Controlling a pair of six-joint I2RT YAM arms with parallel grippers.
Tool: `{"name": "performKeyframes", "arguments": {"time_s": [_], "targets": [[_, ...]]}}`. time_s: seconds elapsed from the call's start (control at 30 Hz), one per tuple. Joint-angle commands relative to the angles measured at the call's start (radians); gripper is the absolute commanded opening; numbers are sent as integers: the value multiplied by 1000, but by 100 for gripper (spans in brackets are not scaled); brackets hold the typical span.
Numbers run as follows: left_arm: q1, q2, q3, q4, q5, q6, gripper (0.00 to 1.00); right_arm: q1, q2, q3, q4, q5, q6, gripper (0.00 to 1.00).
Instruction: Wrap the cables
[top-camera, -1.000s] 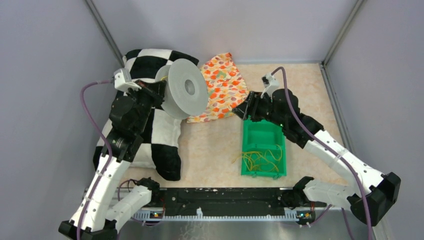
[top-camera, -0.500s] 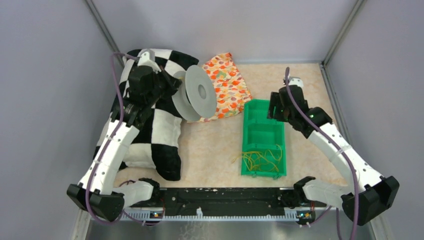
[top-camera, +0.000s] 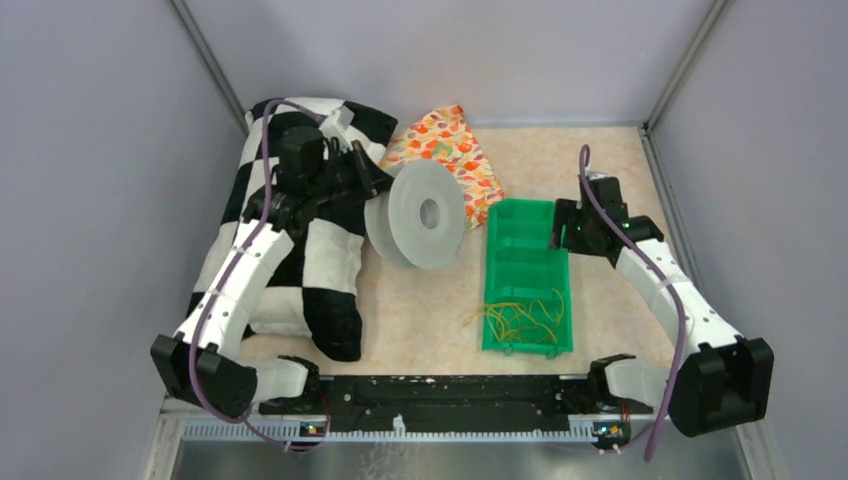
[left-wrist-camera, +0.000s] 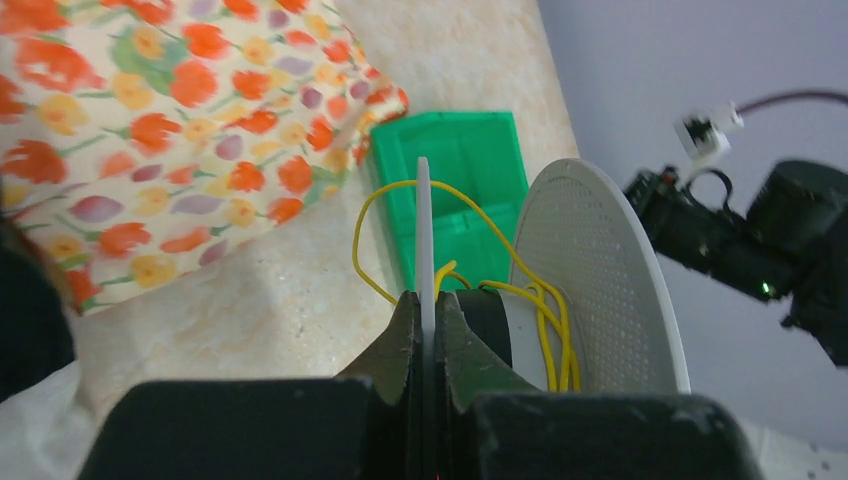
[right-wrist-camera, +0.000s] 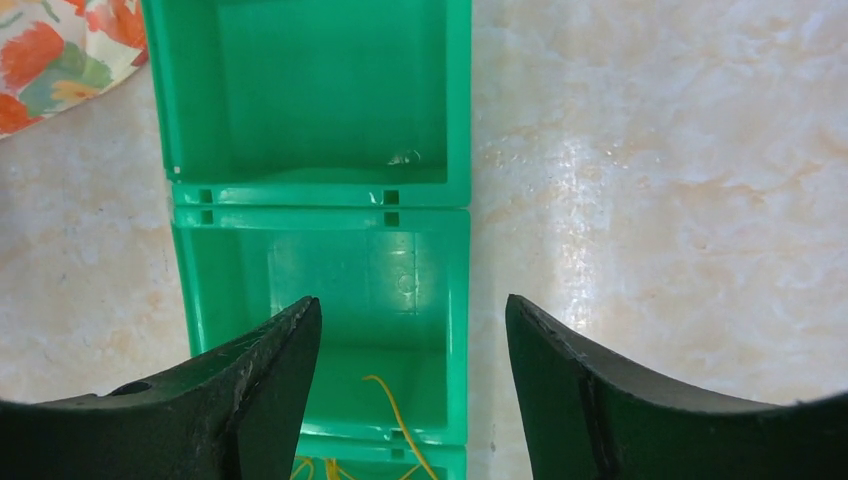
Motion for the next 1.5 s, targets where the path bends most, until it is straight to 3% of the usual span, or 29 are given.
{"name": "performKeyframes", "arguments": {"time_s": [0.0, 0.2, 0.43, 0.83, 1.0, 1.13, 1.47], "targets": [[11, 71, -56, 160, 310, 23, 0, -22, 72, -26, 82, -68, -31, 68], [34, 128, -91, 217, 513, 96, 0, -66, 117, -77, 149, -115, -37, 68], [65, 190, -84, 152, 612, 212, 0, -113, 161, -106, 194, -131, -20, 68], [67, 259, -105, 247, 680, 132, 0, -216, 193, -101, 207, 109, 33, 70], [63, 307, -100, 260, 709, 120, 0, -359, 187, -117, 197, 164, 39, 70], [30, 329, -110, 267, 671, 126, 0, -459, 140, -127, 198, 147, 40, 70], [-92, 468, -119, 400, 679, 107, 0, -464, -19, -10, 130, -145, 67, 77]]}}
